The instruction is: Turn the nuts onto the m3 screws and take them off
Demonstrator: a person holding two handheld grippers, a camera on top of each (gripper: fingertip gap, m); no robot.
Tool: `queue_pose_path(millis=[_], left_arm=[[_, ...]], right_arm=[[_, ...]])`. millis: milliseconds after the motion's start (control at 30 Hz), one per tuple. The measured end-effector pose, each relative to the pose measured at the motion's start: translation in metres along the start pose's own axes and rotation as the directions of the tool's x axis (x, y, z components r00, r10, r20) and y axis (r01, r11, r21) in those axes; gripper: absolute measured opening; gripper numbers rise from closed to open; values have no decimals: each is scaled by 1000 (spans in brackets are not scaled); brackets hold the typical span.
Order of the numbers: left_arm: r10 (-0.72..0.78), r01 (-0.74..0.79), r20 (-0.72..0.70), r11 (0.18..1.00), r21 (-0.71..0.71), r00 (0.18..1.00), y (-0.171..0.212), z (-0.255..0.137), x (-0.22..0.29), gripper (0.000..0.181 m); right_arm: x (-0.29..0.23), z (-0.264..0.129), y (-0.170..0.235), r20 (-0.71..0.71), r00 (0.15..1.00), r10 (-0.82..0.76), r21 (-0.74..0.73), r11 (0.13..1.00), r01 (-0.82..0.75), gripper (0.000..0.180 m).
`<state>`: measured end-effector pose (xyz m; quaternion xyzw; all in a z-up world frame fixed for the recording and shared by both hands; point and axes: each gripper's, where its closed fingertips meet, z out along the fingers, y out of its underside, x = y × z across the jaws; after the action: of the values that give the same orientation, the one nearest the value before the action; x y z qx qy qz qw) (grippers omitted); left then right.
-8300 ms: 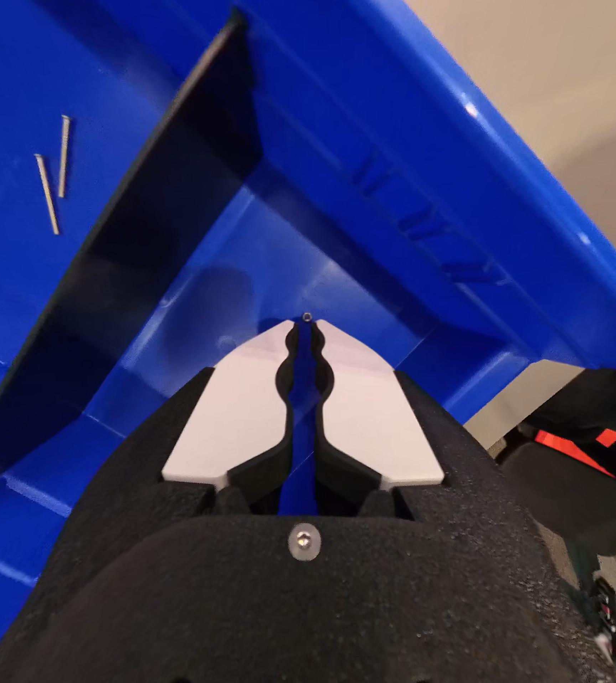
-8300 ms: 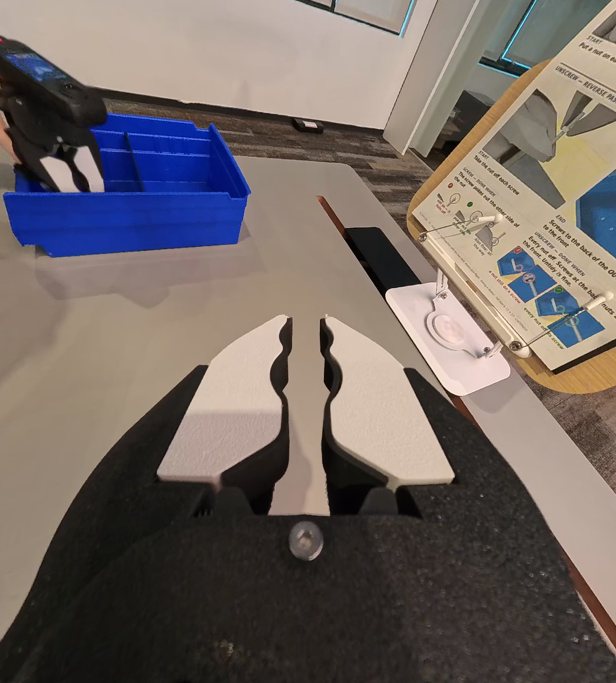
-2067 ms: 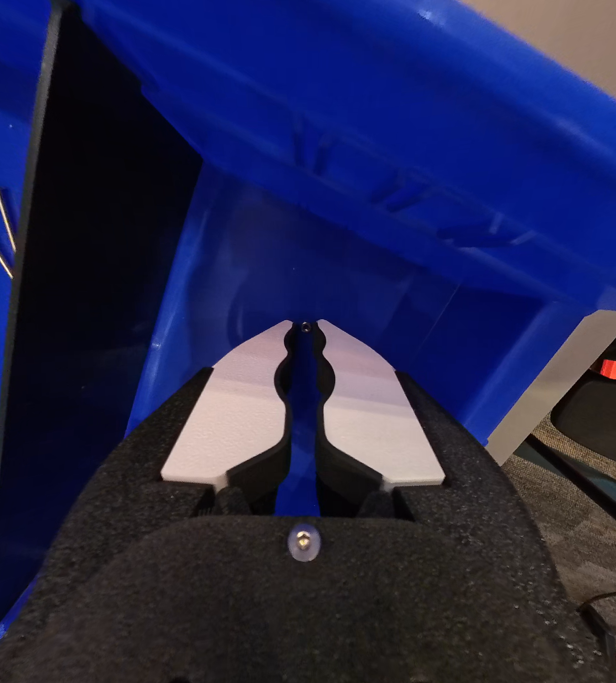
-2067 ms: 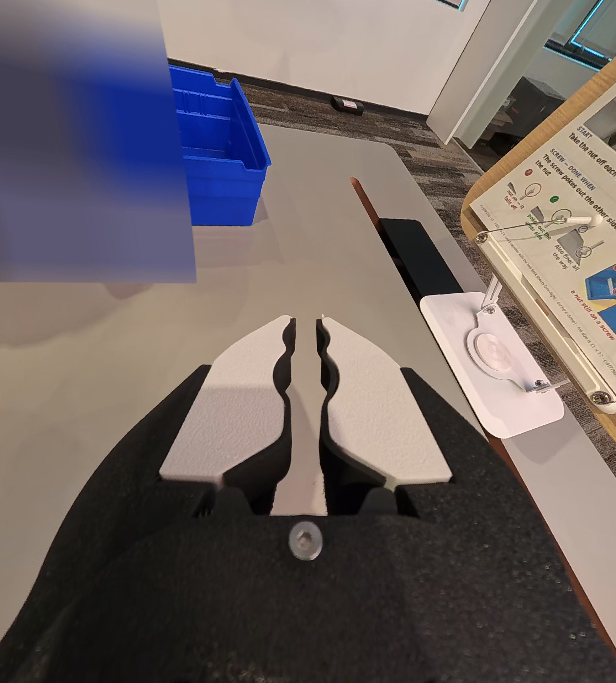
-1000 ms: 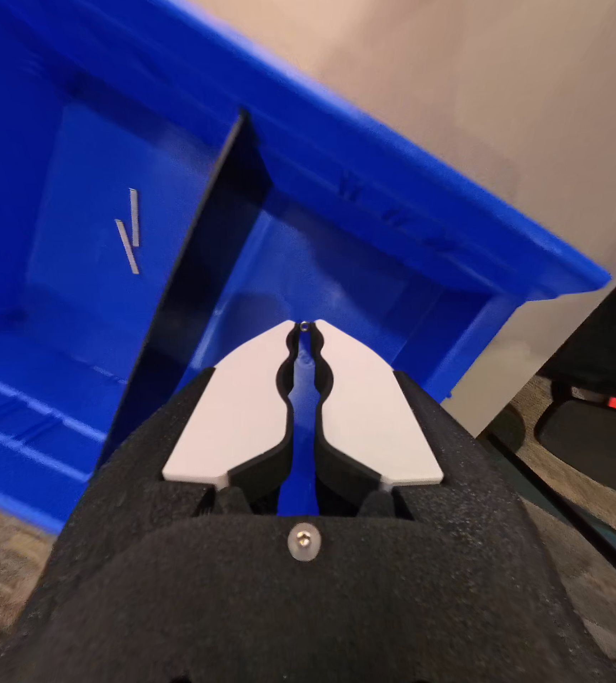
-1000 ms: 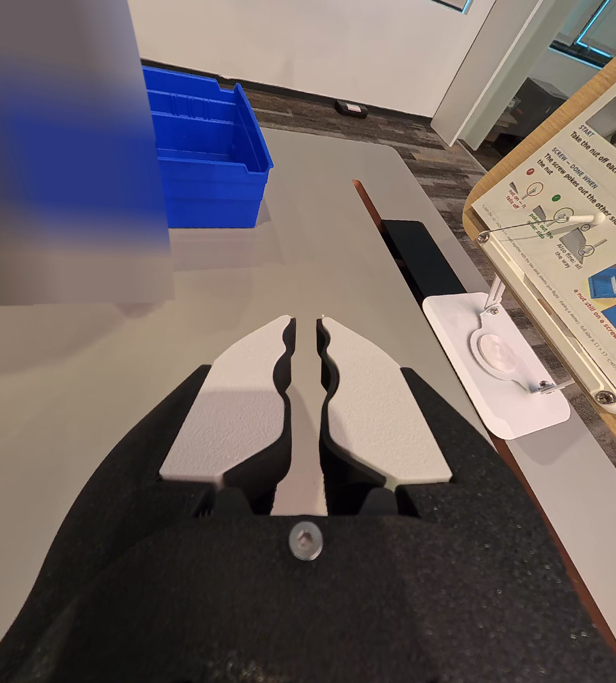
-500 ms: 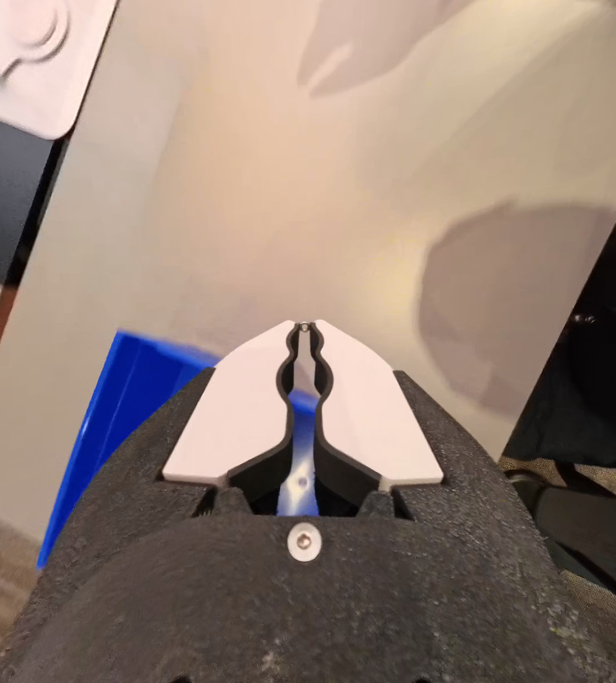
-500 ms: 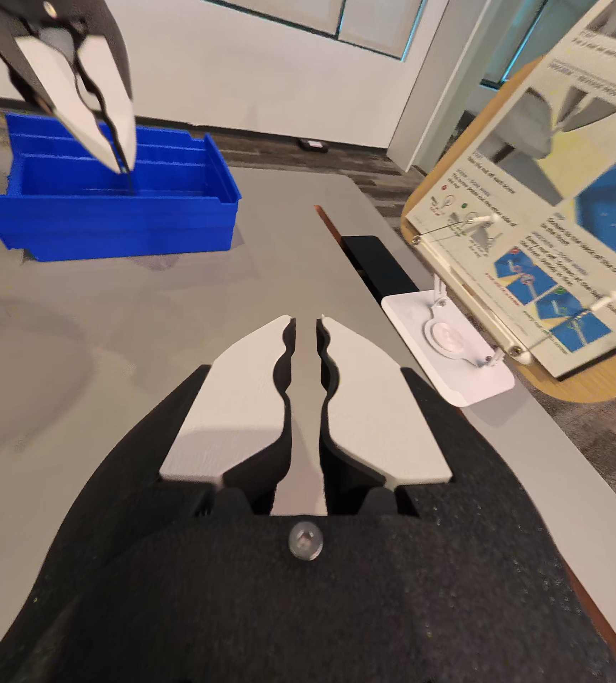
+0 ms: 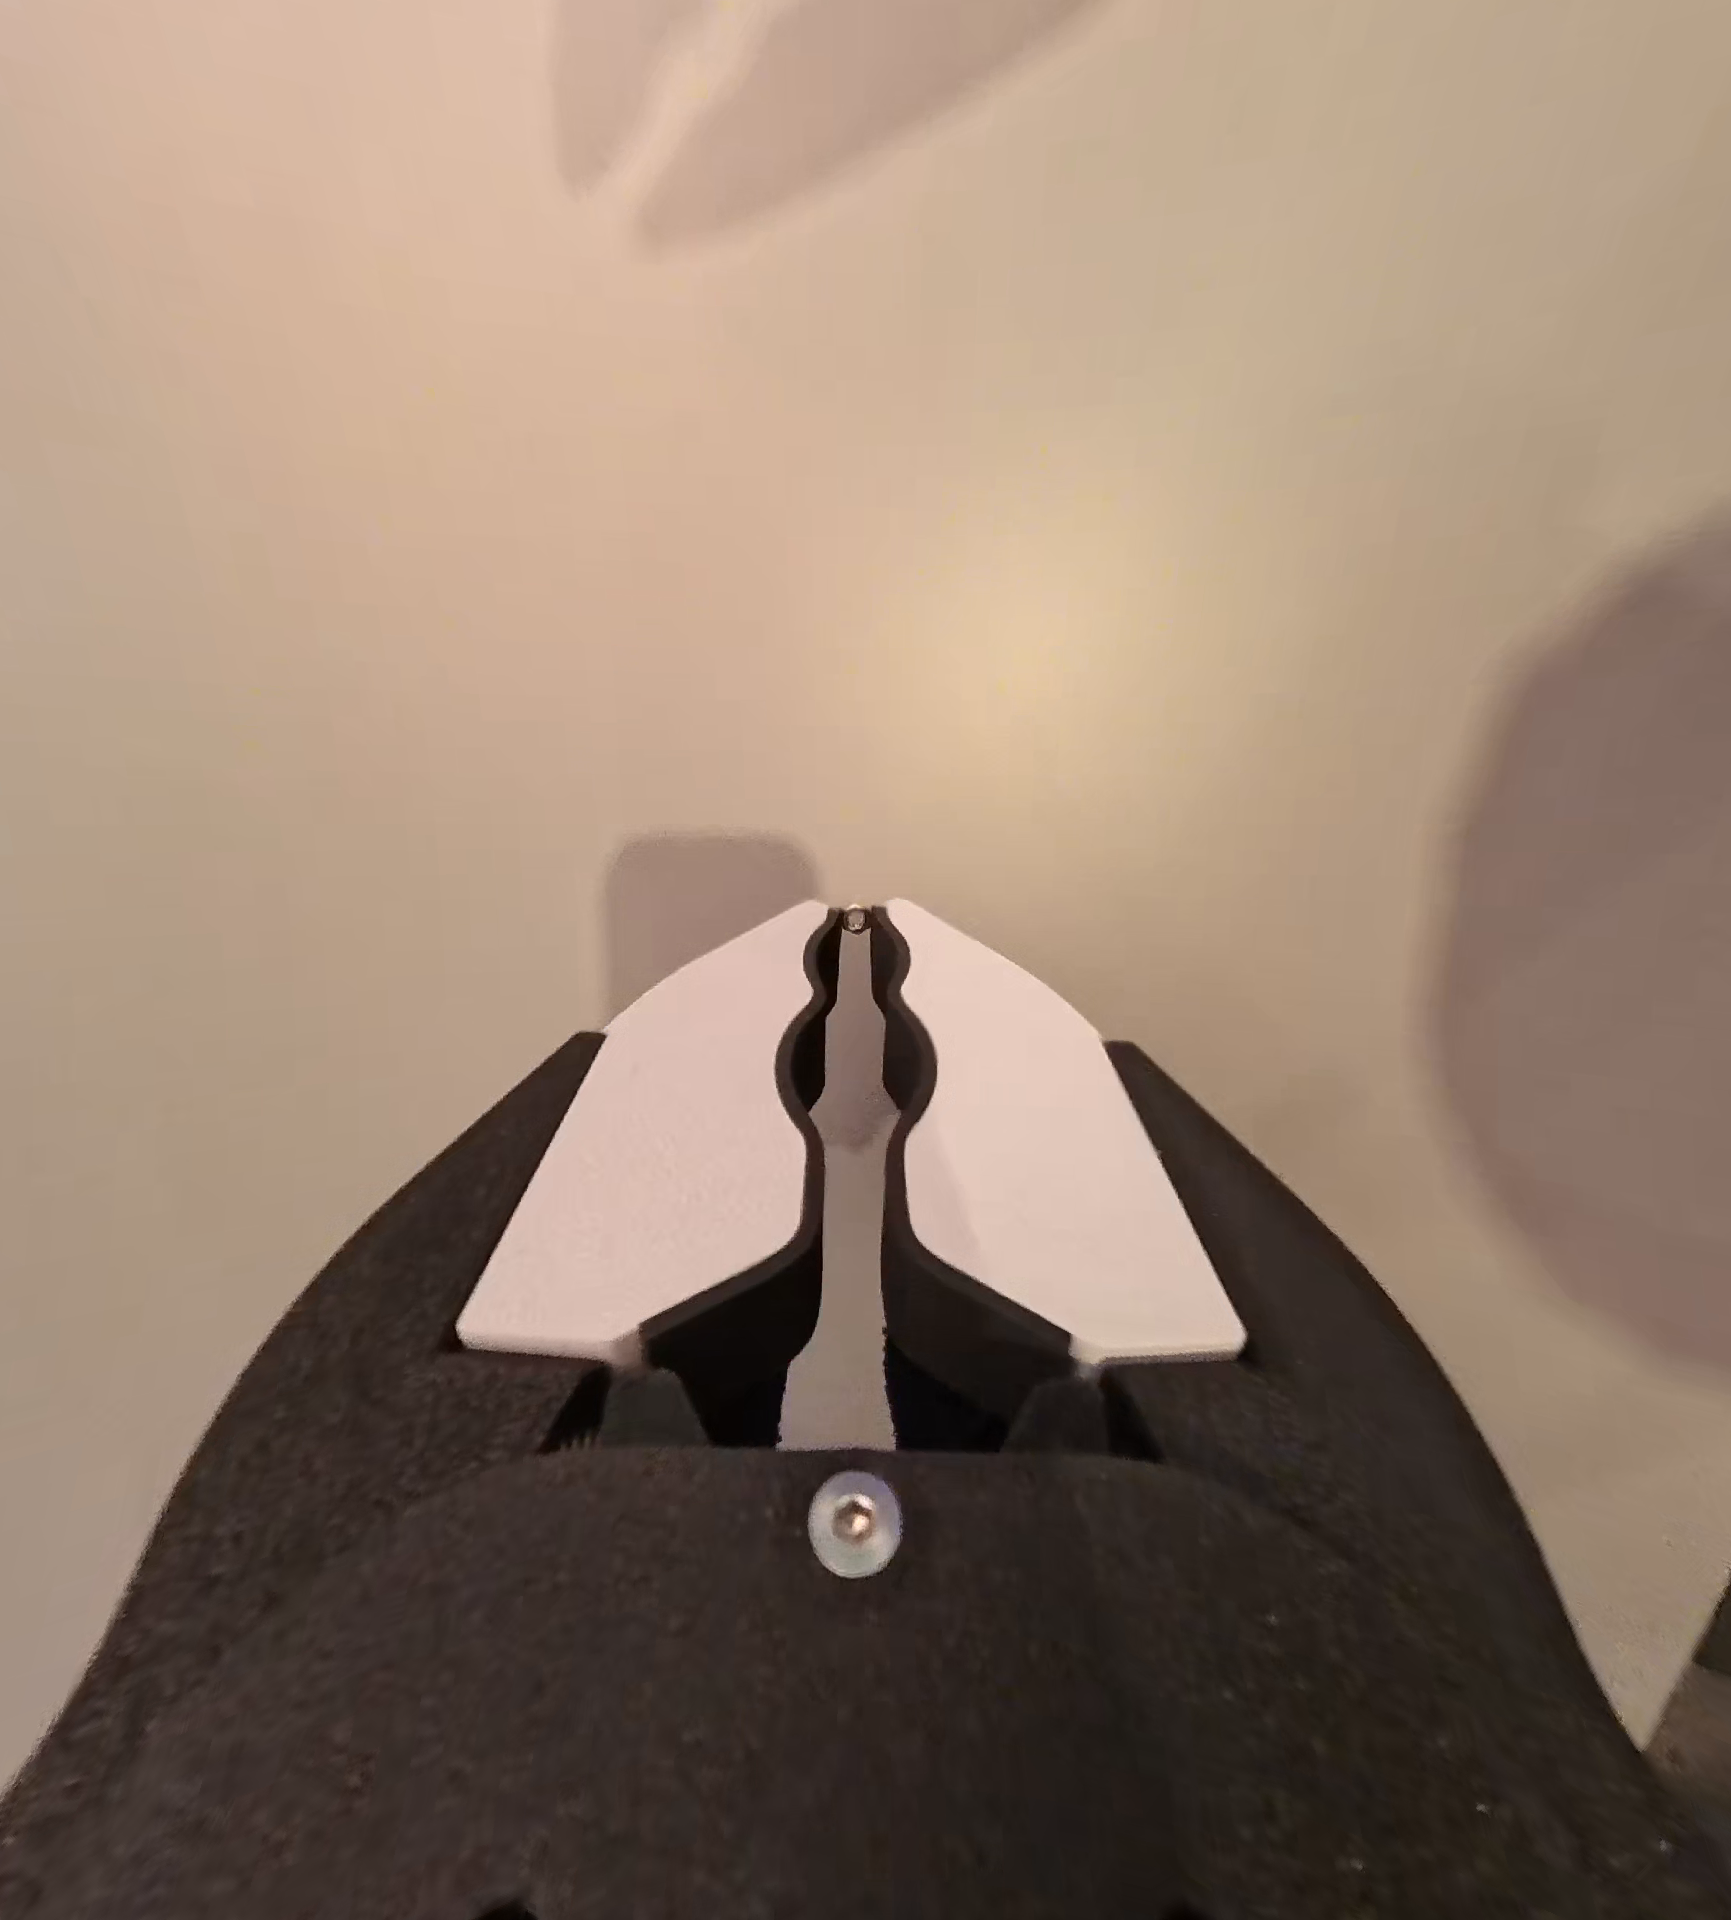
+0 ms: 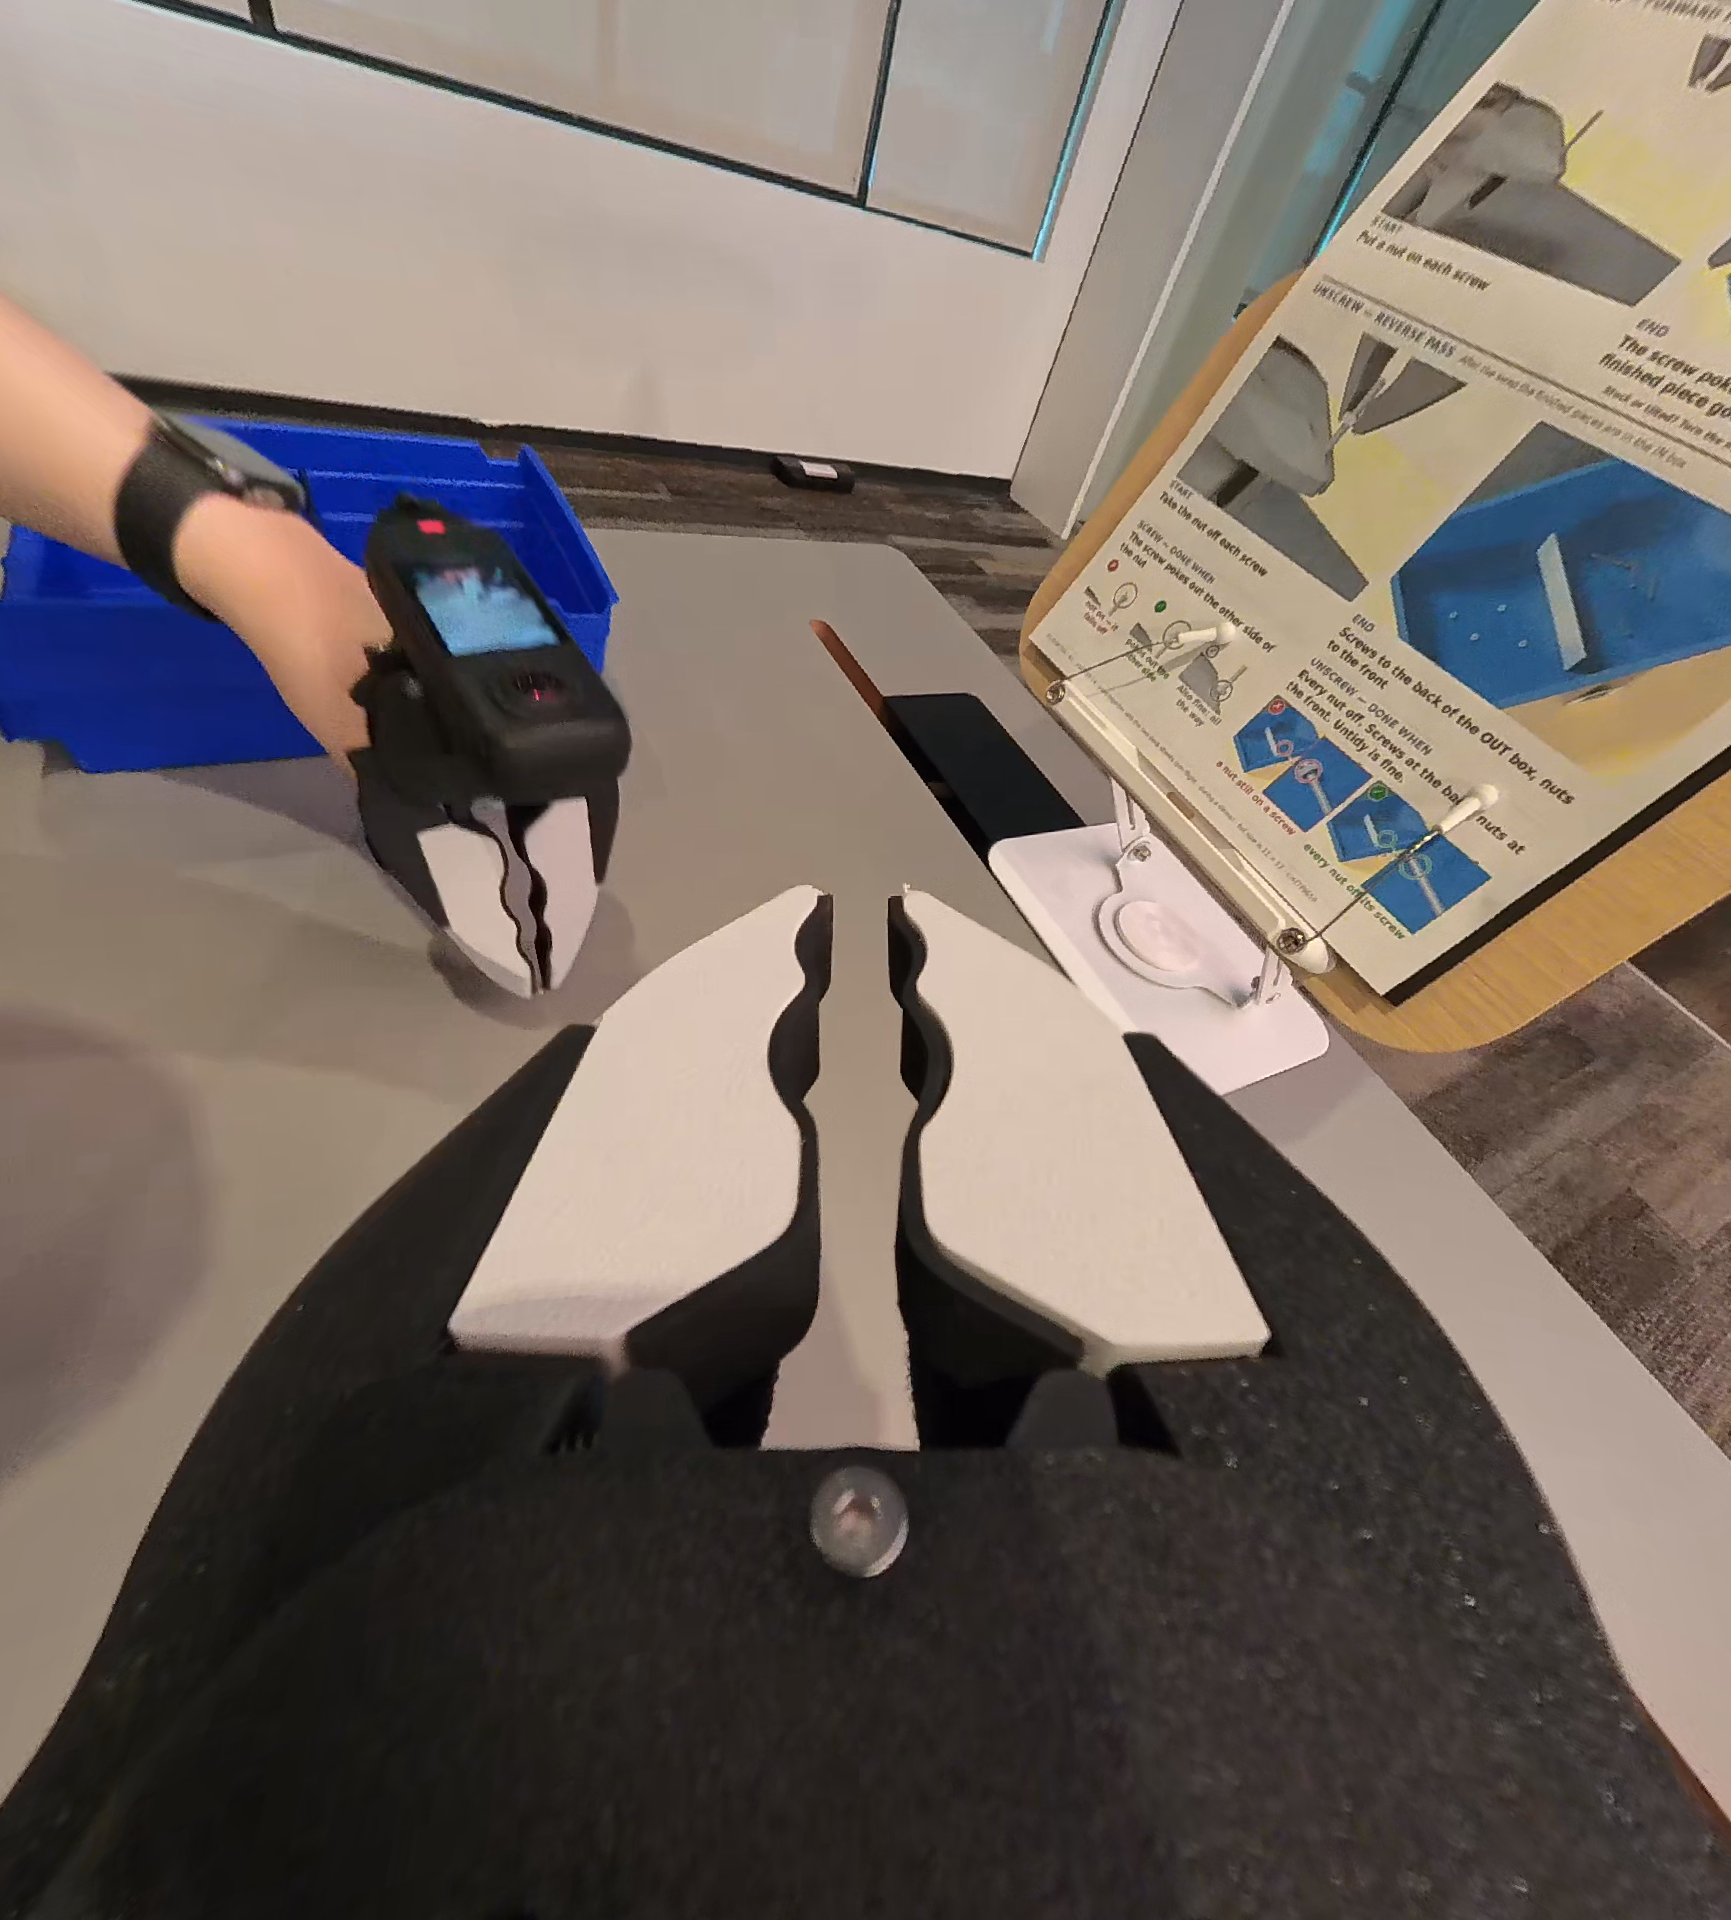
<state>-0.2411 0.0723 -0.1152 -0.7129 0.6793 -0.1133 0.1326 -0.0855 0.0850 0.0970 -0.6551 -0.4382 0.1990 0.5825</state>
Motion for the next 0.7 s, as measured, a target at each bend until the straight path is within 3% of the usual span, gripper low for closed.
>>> queue_pose_path(millis=[167, 700], left_arm=[[11, -10, 24, 999, -36, 1000, 6, 20, -6, 5], [-24, 28, 46, 997, -74, 999, 23, 32, -13, 5]], right_arm=[[10, -3, 1, -36, 999, -29, -3, 1000, 29, 9], [15, -11, -6, -35, 999, -26, 41, 999, 27, 9]])
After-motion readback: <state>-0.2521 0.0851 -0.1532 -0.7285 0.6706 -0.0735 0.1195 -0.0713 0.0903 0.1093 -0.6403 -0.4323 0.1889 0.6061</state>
